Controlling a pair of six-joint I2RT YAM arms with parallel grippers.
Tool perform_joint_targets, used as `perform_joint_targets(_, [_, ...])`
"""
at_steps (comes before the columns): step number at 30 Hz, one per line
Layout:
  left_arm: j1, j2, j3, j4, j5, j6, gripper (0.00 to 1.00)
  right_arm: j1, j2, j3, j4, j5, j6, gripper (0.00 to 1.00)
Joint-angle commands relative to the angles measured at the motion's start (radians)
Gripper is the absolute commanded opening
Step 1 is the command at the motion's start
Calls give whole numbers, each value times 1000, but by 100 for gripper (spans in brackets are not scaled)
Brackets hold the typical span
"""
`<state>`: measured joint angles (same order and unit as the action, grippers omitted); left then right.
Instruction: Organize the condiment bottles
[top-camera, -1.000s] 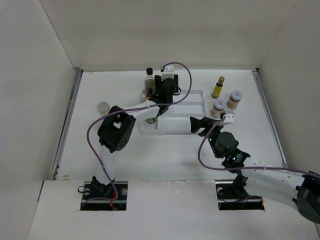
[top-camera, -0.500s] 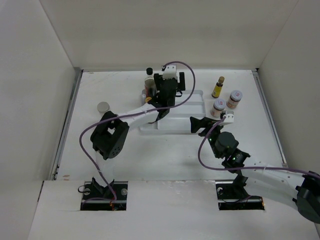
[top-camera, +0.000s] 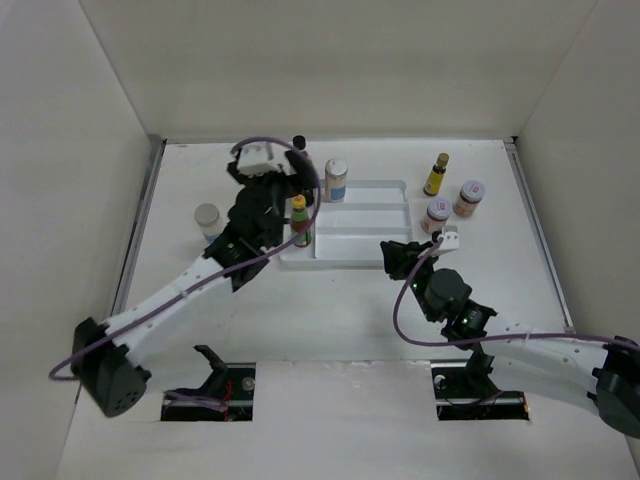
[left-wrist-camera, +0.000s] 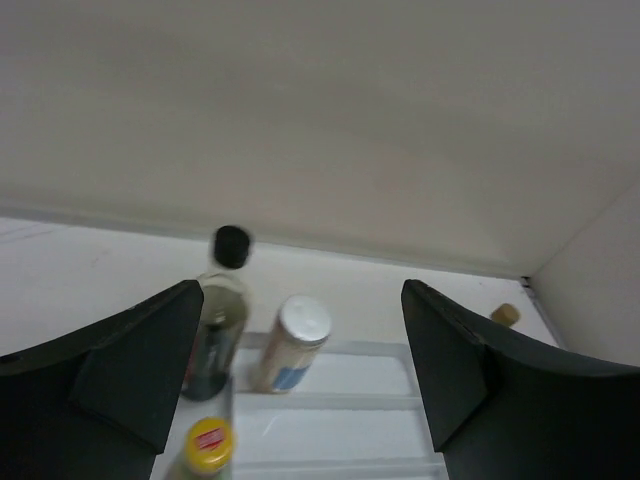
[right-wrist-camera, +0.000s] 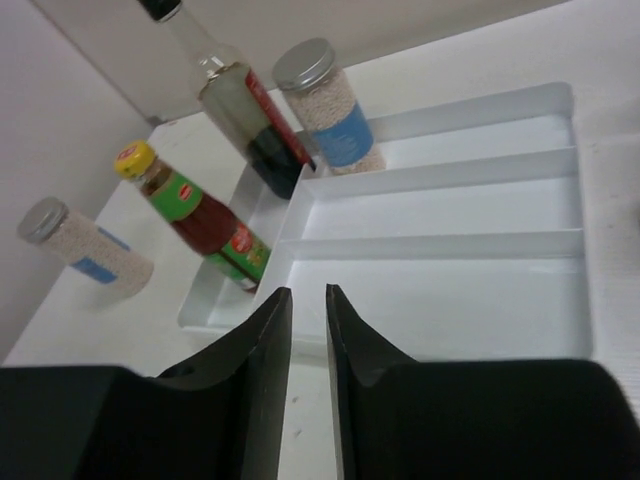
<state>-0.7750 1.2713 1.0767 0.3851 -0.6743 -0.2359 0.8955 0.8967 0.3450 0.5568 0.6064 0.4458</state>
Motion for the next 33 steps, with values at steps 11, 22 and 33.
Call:
perform_joint_targets(11, [374, -281, -215, -624, -107, -209, 85, 70, -111, -11, 49, -13, 14, 89])
perform_joint_targets(22, [517, -40, -190, -546, -10, -255, 85, -54, -323, -86, 3, -43, 94, 92])
perform_joint_targets(33, [587, 37, -234, -417, -28, -253, 80, -92, -248, -72, -6, -103, 123, 92])
